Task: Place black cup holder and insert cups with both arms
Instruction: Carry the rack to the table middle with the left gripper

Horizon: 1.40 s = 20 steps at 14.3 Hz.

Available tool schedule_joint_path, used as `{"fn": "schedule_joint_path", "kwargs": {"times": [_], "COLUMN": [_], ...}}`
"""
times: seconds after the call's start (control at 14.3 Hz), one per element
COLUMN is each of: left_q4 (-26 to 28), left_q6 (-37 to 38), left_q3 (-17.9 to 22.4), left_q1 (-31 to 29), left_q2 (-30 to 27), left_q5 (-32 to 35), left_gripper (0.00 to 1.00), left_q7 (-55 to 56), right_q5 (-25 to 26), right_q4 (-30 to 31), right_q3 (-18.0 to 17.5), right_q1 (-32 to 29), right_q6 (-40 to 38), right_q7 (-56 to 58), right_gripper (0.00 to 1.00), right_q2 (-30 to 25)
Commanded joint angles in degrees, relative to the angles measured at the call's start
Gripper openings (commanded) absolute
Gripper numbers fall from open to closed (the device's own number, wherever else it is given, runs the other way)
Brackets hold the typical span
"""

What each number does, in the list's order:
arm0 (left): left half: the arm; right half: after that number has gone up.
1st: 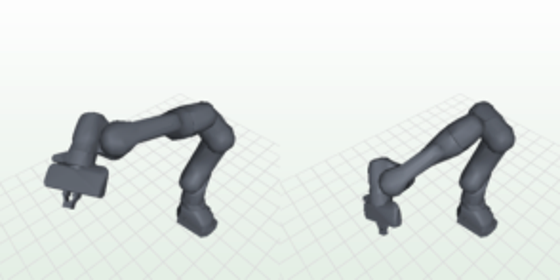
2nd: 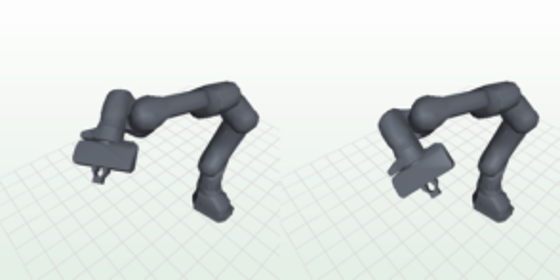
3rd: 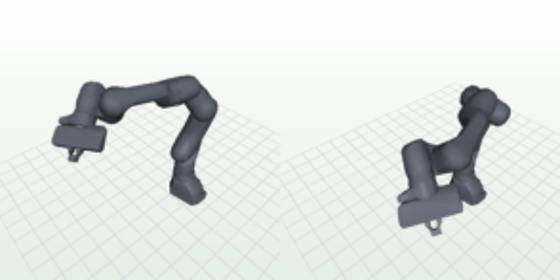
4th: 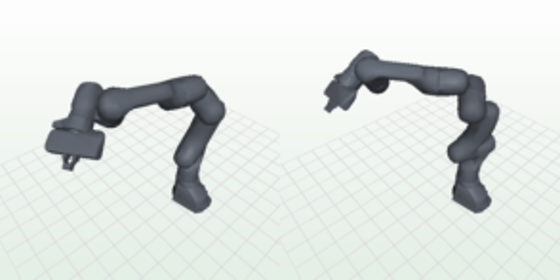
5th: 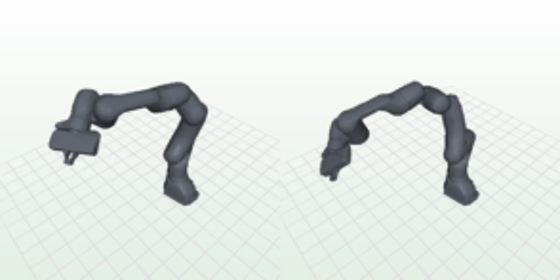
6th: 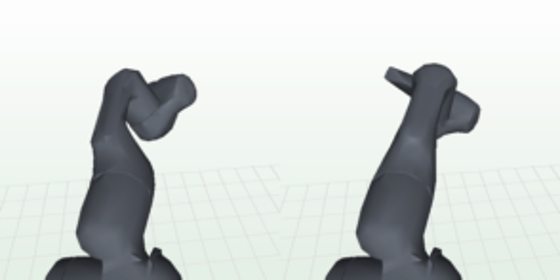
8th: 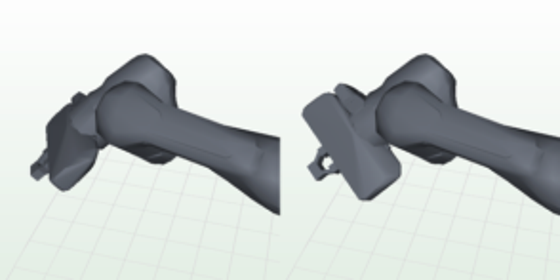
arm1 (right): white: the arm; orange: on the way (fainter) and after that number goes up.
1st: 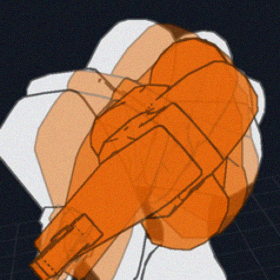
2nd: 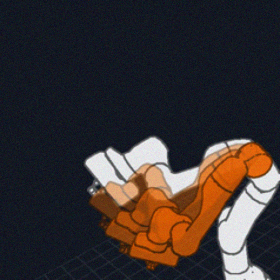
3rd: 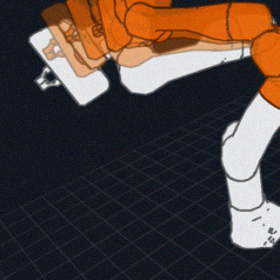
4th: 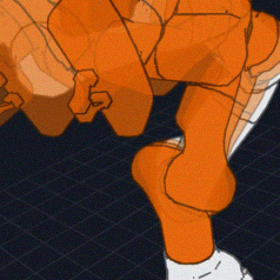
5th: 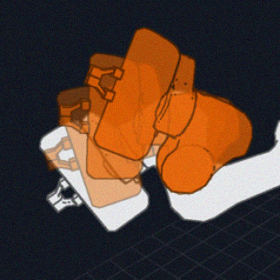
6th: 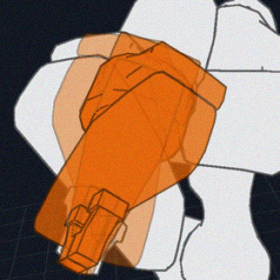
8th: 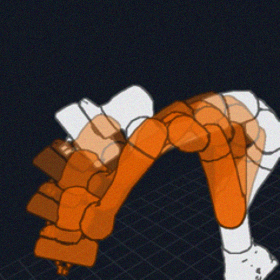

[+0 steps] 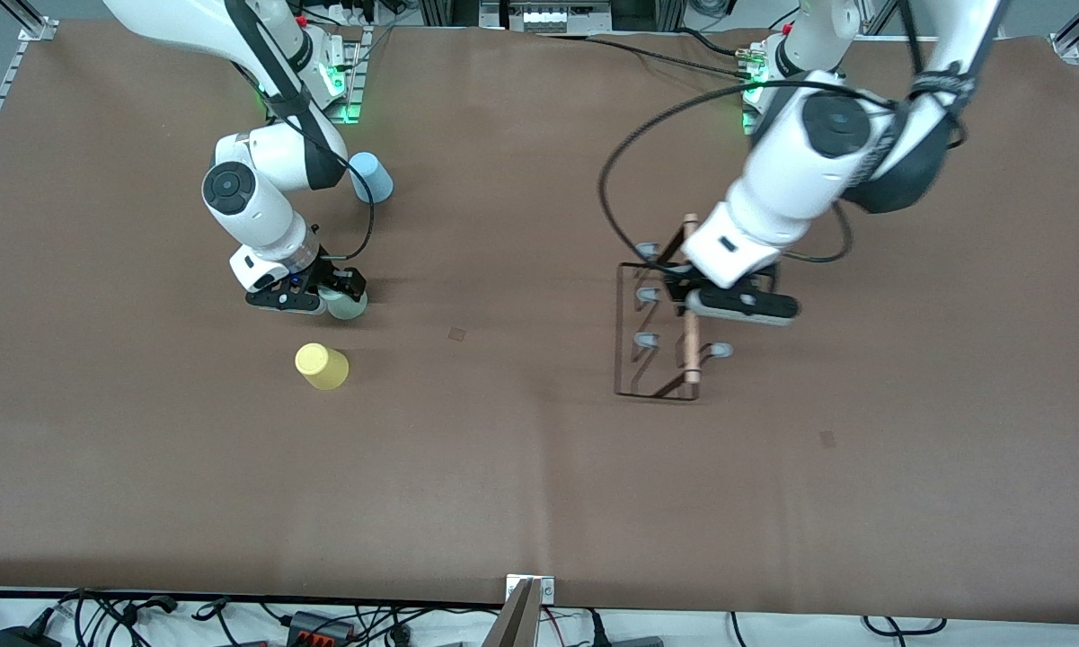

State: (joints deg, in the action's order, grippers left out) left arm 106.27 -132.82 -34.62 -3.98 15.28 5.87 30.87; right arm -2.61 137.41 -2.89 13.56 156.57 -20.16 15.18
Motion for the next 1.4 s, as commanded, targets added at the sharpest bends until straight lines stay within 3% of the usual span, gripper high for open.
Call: {"fn": "schedule_joint_path", "kwargs": {"times": [0.0, 0.28, 0.42, 0.56, 0.91, 1.33], "left_q4": [-1.4, -2.5, -4.0, -6.0, -9.7, -10.0], "left_q6": [-5.8, -7.9, -7.9, -7.7, -7.7, -7.7], "left_q3": [-0.3, -0.3, -0.1, 0.0, 0.0, 0.3], "left_q1": [4.0, 10.5, 12.9, 13.6, 16.2, 17.5], "left_q2": [4.7, 10.4, 12.6, 14.4, 17.8, 18.7], "left_q5": [8.9, 25.9, 30.0, 30.6, 30.6, 30.9], "left_gripper": [0.01, 0.01, 0.01, 0.01, 0.01, 0.01], "left_q7": [11.5, 27.5, 33.1, 33.7, 35.8, 35.5], "right_q5": [-0.5, 0.2, 0.2, 0.2, 0.3, 0.3], "right_q4": [0.6, -0.6, -1.4, -2.1, -4.0, -4.0], "right_q3": [0.3, 0.3, 0.3, 0.3, 0.3, 0.7], "right_q1": [0.4, -1.0, -1.6, -1.6, -1.7, -1.6], "right_q6": [0.7, -13.3, -20.1, -24.0, -24.5, -24.5], "right_q7": [0.8, 5.4, 7.1, 7.4, 8.0, 7.9], "right_gripper": [0.1, 0.09, 0.09, 0.09, 0.09, 0.09], "right_q2": [-0.7, -7.2, -11.1, -12.6, -13.2, -13.7]}}
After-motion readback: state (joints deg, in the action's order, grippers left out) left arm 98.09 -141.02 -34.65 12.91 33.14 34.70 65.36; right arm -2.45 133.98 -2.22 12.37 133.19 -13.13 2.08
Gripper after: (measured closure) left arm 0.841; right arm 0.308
